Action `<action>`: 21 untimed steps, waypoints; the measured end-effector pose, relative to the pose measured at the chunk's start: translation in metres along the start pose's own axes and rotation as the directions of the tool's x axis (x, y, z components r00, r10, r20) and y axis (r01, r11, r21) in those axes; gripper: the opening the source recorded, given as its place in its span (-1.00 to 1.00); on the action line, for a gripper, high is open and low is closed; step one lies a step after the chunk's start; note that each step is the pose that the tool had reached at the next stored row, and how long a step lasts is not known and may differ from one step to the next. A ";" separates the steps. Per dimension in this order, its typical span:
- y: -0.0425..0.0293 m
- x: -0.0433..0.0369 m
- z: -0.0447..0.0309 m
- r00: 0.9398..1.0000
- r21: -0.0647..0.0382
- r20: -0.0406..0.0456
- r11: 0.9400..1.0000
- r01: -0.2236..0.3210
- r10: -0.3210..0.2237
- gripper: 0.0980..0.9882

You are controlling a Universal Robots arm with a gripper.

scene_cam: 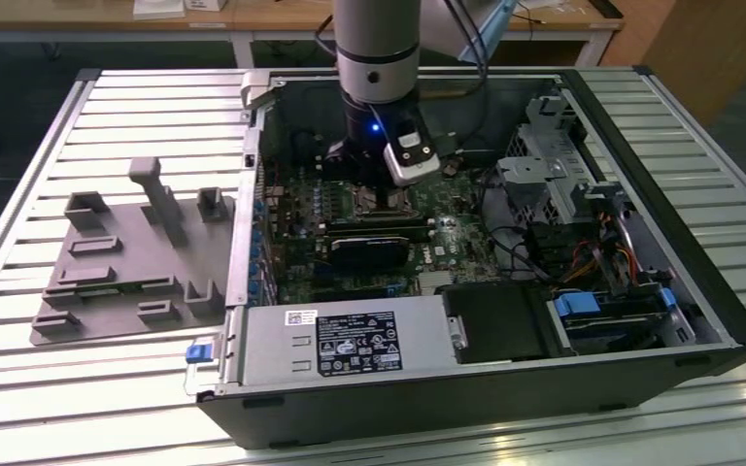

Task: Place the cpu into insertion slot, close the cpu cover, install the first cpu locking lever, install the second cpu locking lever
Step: 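Install the second cpu locking lever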

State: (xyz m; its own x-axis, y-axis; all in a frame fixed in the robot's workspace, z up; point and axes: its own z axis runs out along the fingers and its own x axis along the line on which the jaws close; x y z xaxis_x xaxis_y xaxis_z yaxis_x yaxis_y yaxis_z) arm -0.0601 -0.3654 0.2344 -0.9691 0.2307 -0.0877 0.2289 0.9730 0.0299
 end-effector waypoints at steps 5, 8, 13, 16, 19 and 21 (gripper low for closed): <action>-0.0037 0.0053 0.0034 1.000 -0.030 -0.007 1.000 0.008 -0.008 -0.98; -0.0068 0.0075 0.0057 1.000 -0.044 -0.010 0.999 0.013 -0.014 -0.98; -0.0114 0.0092 0.0092 1.000 -0.065 -0.015 0.998 0.019 -0.020 -0.98; -0.0147 0.0103 0.0109 1.000 -0.081 -0.018 0.996 0.021 -0.022 -0.98; -0.0189 0.0111 0.0119 1.000 -0.092 -0.021 0.995 0.022 -0.024 -0.98; -0.0220 0.0115 0.0126 0.999 -0.099 -0.022 0.995 0.022 -0.024 -0.98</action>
State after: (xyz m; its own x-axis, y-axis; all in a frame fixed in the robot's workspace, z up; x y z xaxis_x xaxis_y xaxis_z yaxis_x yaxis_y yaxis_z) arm -0.0751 -0.3840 0.2202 -0.9762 0.2066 -0.0662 0.1972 0.9722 0.1263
